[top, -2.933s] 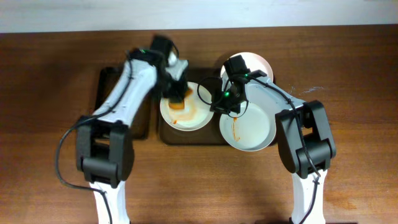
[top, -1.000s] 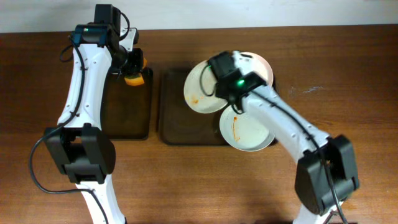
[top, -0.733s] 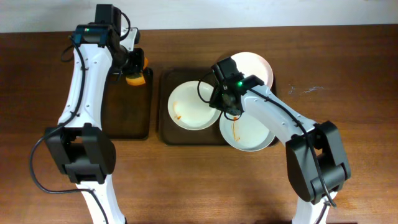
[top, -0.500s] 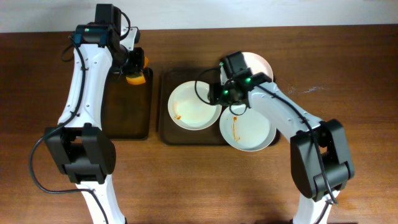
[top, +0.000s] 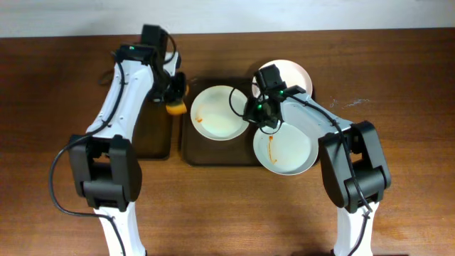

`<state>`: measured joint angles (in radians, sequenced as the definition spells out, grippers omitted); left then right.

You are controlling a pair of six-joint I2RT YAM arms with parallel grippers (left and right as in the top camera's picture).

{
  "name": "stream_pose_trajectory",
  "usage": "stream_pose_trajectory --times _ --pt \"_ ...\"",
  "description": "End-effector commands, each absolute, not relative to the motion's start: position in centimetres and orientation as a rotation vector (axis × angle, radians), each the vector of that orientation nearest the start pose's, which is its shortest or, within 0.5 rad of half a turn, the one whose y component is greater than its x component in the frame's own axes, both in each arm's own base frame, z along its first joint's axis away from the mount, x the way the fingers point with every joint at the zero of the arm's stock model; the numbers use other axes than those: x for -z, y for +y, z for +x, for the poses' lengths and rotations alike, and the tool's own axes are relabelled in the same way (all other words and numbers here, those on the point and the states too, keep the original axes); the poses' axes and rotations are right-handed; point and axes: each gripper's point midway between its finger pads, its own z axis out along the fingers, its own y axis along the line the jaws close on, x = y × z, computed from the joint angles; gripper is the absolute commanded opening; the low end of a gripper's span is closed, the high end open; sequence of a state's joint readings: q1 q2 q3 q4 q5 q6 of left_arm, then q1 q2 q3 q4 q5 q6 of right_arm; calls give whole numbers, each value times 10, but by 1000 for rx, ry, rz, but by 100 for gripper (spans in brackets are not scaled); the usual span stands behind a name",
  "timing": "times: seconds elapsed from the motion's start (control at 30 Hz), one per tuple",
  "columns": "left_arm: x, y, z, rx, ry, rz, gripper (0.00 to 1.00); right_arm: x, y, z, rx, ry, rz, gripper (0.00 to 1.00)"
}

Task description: Clean dirty plates on tray and stack at the side

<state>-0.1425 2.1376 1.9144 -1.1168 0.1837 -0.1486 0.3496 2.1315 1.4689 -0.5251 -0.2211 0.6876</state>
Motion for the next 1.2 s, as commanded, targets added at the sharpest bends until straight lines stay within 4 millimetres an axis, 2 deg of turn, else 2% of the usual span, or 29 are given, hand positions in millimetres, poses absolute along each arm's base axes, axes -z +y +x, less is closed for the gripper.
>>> stream_pose_trajectory --times 0.0,0.07,0.1,0.17,0.2,0.3,0.43,0.57,0.63,0.7,0.73,0.9,1.07,1.17 --pt "-66 -125 442 354 2971 10 0 1 186 442 -458 2825 571 4" --pt "-49 -139 449 353 2919 -45 0 1 186 442 -459 2823 570 4" --pt "-48 -143 457 334 2882 -57 0 1 187 442 -460 2823 570 4" --pt "-56 -164 472 362 2792 4 0 0 187 442 -460 2822 570 4" --pt "-57 -169 477 315 2761 24 0 0 186 442 -459 2822 570 4" --pt "-52 -161 479 105 2721 -64 0 -1 187 445 -465 2808 566 4" --pt "-25 -164 476 153 2693 -195 0 -1 187 445 -465 2808 566 4" --pt "-9 -164 476 147 2702 -193 0 -1 187 445 -465 2808 566 4" --pt "6 -162 467 121 2756 -174 0 -1 187 445 -464 2808 560 4" --pt "6 -164 467 98 2758 3 0 -1 187 446 -465 2808 560 4" --pt "5 -165 468 94 2751 37 0 -1 187 445 -464 2808 560 4" --pt "-4 -172 488 60 2634 326 0 -1 187 445 -463 2809 556 4" --pt "-19 -176 511 -5 2488 504 0 -1 187 445 -463 2809 555 4" --pt "-18 -179 519 -40 2428 621 0 -1 187 445 -463 2809 555 4"
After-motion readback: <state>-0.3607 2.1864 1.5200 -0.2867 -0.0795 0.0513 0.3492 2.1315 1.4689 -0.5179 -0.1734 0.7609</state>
